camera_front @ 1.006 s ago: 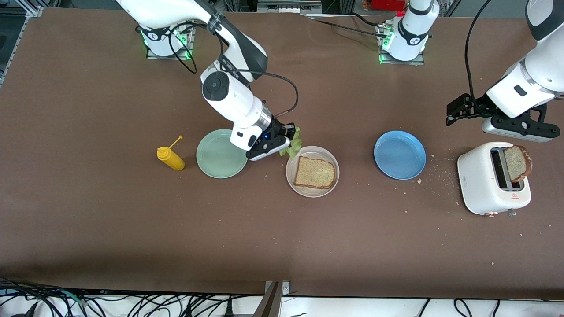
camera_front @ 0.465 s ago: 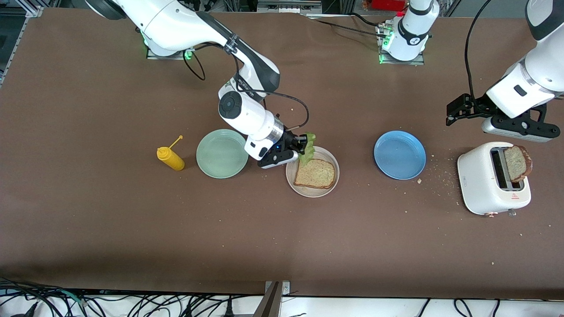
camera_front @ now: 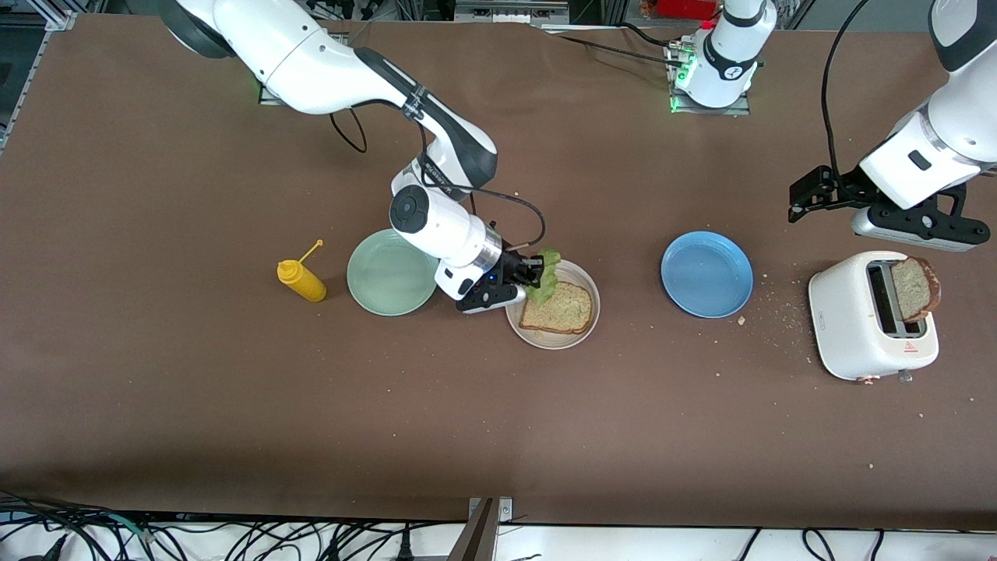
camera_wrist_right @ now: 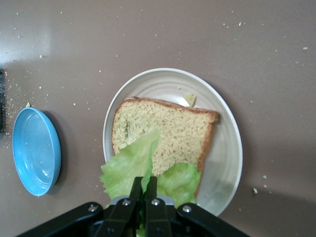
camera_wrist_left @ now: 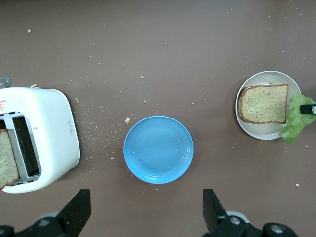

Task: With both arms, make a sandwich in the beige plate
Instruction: 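Lower the lettuce leaf onto the bread slice with the right gripper, then open the right gripper to release the lettuce on the bread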

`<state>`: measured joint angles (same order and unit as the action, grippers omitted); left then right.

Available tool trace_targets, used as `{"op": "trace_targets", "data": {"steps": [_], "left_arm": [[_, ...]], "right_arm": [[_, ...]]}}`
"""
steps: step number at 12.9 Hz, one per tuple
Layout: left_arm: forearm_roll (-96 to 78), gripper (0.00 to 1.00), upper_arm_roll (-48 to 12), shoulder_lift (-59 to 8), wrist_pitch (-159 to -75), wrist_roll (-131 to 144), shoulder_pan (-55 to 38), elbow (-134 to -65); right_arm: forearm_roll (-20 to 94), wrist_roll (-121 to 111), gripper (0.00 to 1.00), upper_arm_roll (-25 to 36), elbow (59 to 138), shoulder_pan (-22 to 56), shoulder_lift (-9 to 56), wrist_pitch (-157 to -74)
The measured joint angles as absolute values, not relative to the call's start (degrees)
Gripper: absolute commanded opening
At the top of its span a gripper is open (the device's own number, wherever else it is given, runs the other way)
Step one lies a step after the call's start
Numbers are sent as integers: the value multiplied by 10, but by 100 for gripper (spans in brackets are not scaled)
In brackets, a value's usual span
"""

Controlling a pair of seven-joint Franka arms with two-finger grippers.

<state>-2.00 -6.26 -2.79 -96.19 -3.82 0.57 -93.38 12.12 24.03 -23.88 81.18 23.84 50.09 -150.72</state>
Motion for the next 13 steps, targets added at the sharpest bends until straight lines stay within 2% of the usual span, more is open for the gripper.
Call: {"op": "trace_targets", "data": {"steps": [10,11,12,13], "left_arm": [[-20,100,-63,-28,-962,-38,6,-934],[-20,100,-63,-28,-962,-38,6,-934],[-20,100,-63,-28,-962,-38,6,-934],[-20,100,-63,-28,-962,-38,6,-934]], "right_arm": [[121,240,0,-239,768,242,551,-1536],[121,240,9,-239,760,244,554,-1538],[121,240,32,-238,753,247,557,-1543],[121,239,42,-237,746,252,562,-1556]]}}
